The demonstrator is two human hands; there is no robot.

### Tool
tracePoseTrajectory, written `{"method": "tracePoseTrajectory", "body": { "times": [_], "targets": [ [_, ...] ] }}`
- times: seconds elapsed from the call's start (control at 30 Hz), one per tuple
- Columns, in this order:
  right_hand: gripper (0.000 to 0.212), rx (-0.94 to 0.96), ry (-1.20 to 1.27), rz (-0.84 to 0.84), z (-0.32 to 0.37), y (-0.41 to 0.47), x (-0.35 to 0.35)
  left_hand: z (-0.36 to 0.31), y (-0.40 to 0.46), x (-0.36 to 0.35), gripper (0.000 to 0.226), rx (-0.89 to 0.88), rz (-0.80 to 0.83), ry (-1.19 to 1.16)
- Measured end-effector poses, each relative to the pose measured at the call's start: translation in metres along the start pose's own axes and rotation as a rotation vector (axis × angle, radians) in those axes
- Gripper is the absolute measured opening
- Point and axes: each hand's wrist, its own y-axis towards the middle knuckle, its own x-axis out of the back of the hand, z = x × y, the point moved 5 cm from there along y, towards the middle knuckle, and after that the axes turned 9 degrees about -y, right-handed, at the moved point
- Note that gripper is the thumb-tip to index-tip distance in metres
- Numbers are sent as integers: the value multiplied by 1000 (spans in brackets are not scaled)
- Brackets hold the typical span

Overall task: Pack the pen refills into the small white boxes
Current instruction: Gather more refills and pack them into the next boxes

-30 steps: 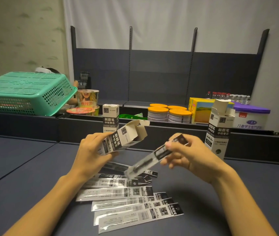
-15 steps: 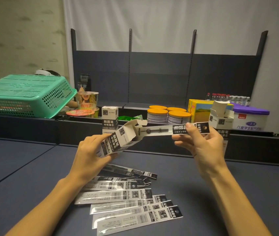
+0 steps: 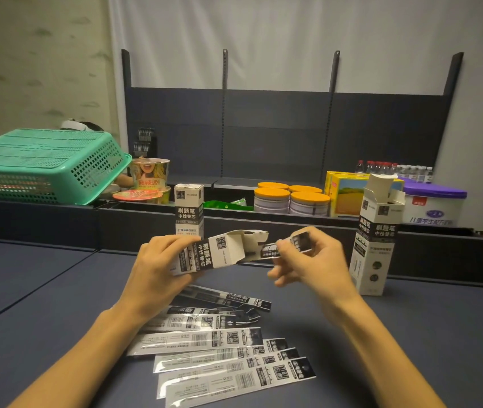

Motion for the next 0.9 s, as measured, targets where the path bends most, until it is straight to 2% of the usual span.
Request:
{"method": "tracePoseTrajectory", "body": {
  "times": [0.17, 0.3, 0.4, 0.6, 0.77, 0.9],
  "targets": [
    [15, -50, -104, 127, -12, -4, -18, -1, -1, -2, 66, -24, 14, 10],
    [16, 2, -42, 44, -3, -1, -9, 3, -1, -2, 69, 3, 3, -4],
    [10, 44, -79, 48, 1, -1, -3, 3, -1, -2, 67, 7, 7, 1],
    [6, -69, 20, 25, 0, 4, 17, 2, 0, 0, 62, 16, -5, -14],
    [5, -88, -22, 85, -9, -1, -3, 0, -1, -3, 72, -15, 25, -31],
    [9, -70, -14, 217, -14, -7, -26, -2, -1, -3, 73, -31, 41, -42]
  ]
}}
